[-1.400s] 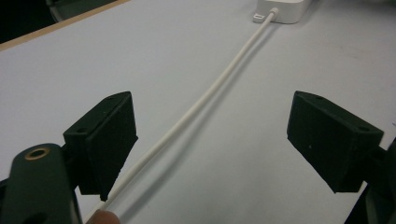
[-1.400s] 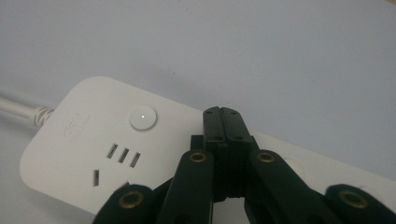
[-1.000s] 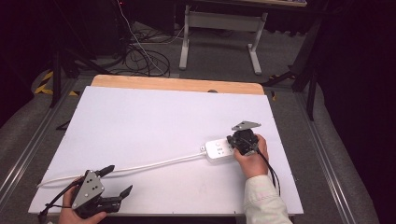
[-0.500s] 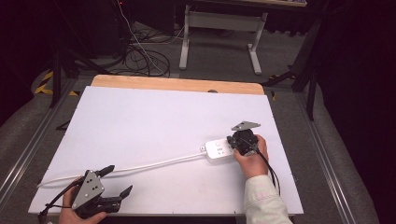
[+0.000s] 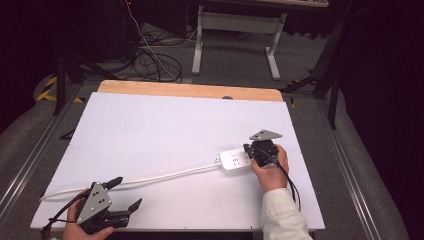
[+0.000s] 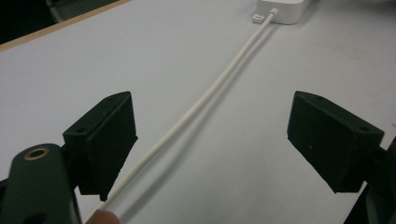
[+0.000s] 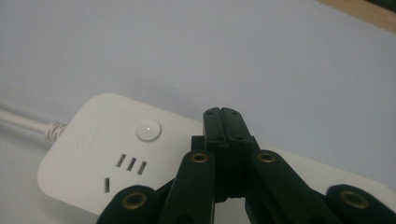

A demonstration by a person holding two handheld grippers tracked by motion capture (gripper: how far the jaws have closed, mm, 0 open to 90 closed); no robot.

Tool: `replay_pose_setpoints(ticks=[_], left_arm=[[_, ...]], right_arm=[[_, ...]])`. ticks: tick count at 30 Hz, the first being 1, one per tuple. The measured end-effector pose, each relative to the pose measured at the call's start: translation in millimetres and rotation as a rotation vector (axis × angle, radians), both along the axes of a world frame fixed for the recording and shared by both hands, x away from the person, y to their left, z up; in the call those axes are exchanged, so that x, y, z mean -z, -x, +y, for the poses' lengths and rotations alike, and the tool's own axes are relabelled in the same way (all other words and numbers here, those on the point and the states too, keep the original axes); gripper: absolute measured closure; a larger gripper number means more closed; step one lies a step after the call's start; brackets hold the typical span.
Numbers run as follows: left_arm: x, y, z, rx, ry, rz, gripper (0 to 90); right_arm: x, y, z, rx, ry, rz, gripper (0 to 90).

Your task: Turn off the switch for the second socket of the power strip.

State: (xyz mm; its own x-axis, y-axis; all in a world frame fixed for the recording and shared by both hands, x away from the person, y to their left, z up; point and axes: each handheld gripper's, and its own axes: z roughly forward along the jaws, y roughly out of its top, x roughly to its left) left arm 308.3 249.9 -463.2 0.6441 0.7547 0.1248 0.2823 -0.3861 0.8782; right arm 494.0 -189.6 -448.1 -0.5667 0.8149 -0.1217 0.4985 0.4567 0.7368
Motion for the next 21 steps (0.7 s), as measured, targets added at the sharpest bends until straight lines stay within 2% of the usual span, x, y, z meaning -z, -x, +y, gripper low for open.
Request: replay_pose_setpoints(ticks=[7,16,21], left_arm=[[0.0,-0.2,0.1,0.001,0.001,0.0,16.2],[0.3,-0.4,-0.2,-0.003,0.0,0.001,16.2],[0.2,-0.4,-0.2,-0.002,0.001,0.001,16.2]], right_arm=[[-8.5,5.2,-5.0,-0.008,-0.038,-0.022,90.0],[-31.5,18.2,-12.3,-0.021,-0.074,-0.075,90.0],[-35.5,20.8,-12.9,-0.027,-0.077,-0.081,90.0]])
